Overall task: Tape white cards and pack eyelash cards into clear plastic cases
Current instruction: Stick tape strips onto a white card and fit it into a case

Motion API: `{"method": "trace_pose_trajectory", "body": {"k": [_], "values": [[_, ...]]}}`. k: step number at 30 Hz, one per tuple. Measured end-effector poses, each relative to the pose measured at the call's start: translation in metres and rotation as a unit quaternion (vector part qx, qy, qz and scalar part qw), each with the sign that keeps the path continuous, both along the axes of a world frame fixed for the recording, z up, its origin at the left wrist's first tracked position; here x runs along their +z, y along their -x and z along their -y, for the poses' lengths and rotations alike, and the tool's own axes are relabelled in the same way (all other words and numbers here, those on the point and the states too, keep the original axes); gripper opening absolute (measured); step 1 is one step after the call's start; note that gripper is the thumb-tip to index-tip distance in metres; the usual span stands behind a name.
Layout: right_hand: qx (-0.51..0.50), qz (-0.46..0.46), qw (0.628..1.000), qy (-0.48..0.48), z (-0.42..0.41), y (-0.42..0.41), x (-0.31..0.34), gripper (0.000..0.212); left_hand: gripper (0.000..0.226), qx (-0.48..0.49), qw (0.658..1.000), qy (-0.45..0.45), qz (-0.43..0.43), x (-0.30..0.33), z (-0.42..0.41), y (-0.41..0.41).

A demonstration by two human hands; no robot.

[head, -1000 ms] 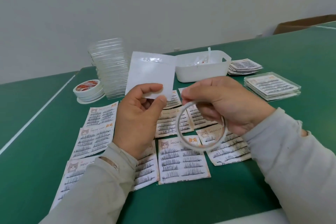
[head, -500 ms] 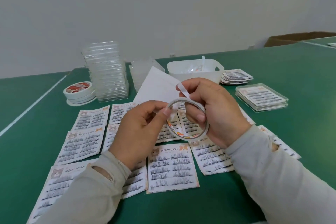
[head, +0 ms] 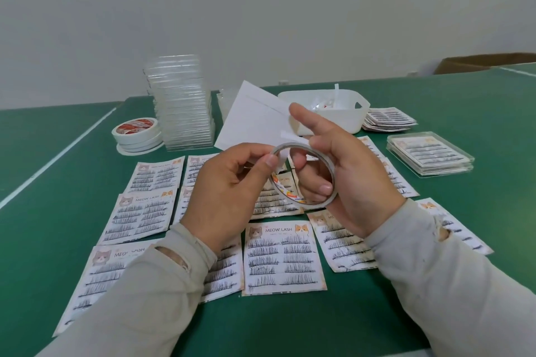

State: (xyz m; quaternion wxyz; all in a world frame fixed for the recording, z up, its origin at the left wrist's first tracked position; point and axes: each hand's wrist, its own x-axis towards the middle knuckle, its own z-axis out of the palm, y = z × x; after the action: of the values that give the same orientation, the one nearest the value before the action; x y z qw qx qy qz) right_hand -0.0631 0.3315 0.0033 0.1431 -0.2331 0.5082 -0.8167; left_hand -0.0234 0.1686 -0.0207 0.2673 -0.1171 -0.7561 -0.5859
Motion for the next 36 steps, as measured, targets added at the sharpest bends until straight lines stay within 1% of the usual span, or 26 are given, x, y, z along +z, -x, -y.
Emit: {"method": "trace_pose_trajectory", "body": {"k": [1, 2, 4, 5, 6, 7, 8, 9, 11, 12, 13, 16, 18, 19, 20, 22, 23, 25, 26, 28, 29, 31, 33, 35, 36], "values": [[-0.008, -0.006, 1.0, 0.003, -0.001, 0.001, 0.001, 0.055, 0.01, 0.004, 1.0, -0.006, 0.004, 0.0, 0.0, 0.001], [-0.028, -0.019, 0.999, 0.005, -0.003, 0.002, 0.002, 0.054, 0.011, 0.012, 1.0, -0.014, 0.01, 0.0, 0.0, 0.002], [-0.105, -0.065, 0.992, -0.011, -0.009, 0.007, 0.004, 0.043, 0.02, 0.046, 0.998, -0.043, 0.026, -0.001, 0.004, 0.005], [-0.15, -0.103, 0.982, -0.042, -0.014, 0.01, 0.005, 0.038, 0.026, 0.065, 0.996, -0.06, 0.033, 0.0, 0.007, 0.007], [-0.189, -0.155, 0.965, -0.096, -0.019, 0.013, 0.004, 0.036, 0.031, 0.082, 0.993, -0.073, 0.04, 0.0, 0.009, 0.008], [-0.213, -0.214, 0.937, -0.174, -0.023, 0.016, 0.002, 0.037, 0.033, 0.094, 0.991, -0.084, 0.046, 0.0, 0.011, 0.009], [-0.218, -0.266, 0.901, -0.265, -0.025, 0.018, -0.001, 0.039, 0.035, 0.098, 0.989, -0.098, 0.052, 0.0, 0.012, 0.009], [-0.203, -0.297, 0.862, -0.356, -0.026, 0.02, -0.005, 0.042, 0.036, 0.095, 0.987, -0.117, 0.058, 0.0, 0.012, 0.009], [-0.155, -0.307, 0.796, -0.498, -0.025, 0.022, -0.012, 0.046, 0.039, 0.08, 0.983, -0.151, 0.065, 0.0, 0.01, 0.009], [-0.132, -0.298, 0.776, -0.539, -0.024, 0.022, -0.014, 0.047, 0.04, 0.075, 0.982, -0.161, 0.062, 0.0, 0.009, 0.008], [-0.116, -0.287, 0.768, -0.561, -0.025, 0.021, -0.016, 0.045, 0.043, 0.071, 0.981, -0.172, 0.056, 0.001, 0.007, 0.008], [-0.117, -0.265, 0.779, -0.556, -0.027, 0.019, -0.019, 0.027, 0.061, 0.051, 0.971, -0.232, 0.041, 0.003, 0.004, 0.008], [-0.172, -0.279, 0.775, -0.54, -0.028, 0.019, -0.02, 0.007, 0.067, 0.031, 0.962, -0.265, 0.056, 0.005, 0.004, 0.006], [-0.205, -0.283, 0.777, -0.523, -0.028, 0.019, -0.019, 0.002, 0.065, 0.025, 0.959, -0.274, 0.066, 0.006, 0.003, 0.005], [-0.236, -0.274, 0.79, -0.495, -0.025, 0.019, -0.018, 0.009, 0.061, 0.021, 0.957, -0.281, 0.076, 0.007, 0.003, 0.005], [-0.263, -0.215, 0.849, -0.406, -0.017, 0.017, -0.011, 0.027, 0.05, 0.008, 0.951, -0.298, 0.088, 0.008, 0.002, 0.004], [-0.266, -0.184, 0.87, -0.372, -0.012, 0.015, -0.006, 0.039, 0.045, 0.001, 0.947, -0.308, 0.092, 0.009, 0.001, 0.004], [-0.269, -0.156, 0.885, -0.346, 0.001, 0.015, 0.004, 0.057, 0.036, -0.007, 0.943, -0.317, 0.098, 0.01, 0.001, 0.005], [-0.277, -0.146, 0.888, -0.338, 0.008, 0.018, 0.009, 0.06, 0.032, -0.005, 0.943, -0.318, 0.101, 0.011, 0.001, 0.004], [-0.307, -0.097, 0.898, -0.3, 0.021, 0.026, 0.015, 0.056, 0.028, 0.008, 0.941, -0.323, 0.102, 0.012, 0.003, 0.004], [-0.312, -0.062, 0.909, -0.268, 0.028, 0.03, 0.015, 0.051, 0.028, 0.014, 0.94, -0.326, 0.102, 0.012, 0.004, 0.004], [-0.28, -0.024, 0.936, -0.212, 0.038, 0.03, 0.007, 0.043, 0.029, 0.023, 0.939, -0.327, 0.101, 0.011, 0.007, 0.004], [-0.218, -0.049, 0.956, -0.187, 0.043, 0.026, -0.009, 0.036, 0.028, 0.028, 0.944, -0.312, 0.102, 0.009, 0.008, 0.004], [-0.197, -0.108, 0.957, -0.183, 0.039, 0.024, -0.019, 0.026, 0.025, 0.024, 0.95, -0.295, 0.102, 0.007, 0.007, 0.006], [-0.203, -0.128, 0.953, -0.185, 0.036, 0.026, -0.021, 0.028, 0.024, 0.02, 0.953, -0.285, 0.103, 0.006, 0.006, 0.007]]}}
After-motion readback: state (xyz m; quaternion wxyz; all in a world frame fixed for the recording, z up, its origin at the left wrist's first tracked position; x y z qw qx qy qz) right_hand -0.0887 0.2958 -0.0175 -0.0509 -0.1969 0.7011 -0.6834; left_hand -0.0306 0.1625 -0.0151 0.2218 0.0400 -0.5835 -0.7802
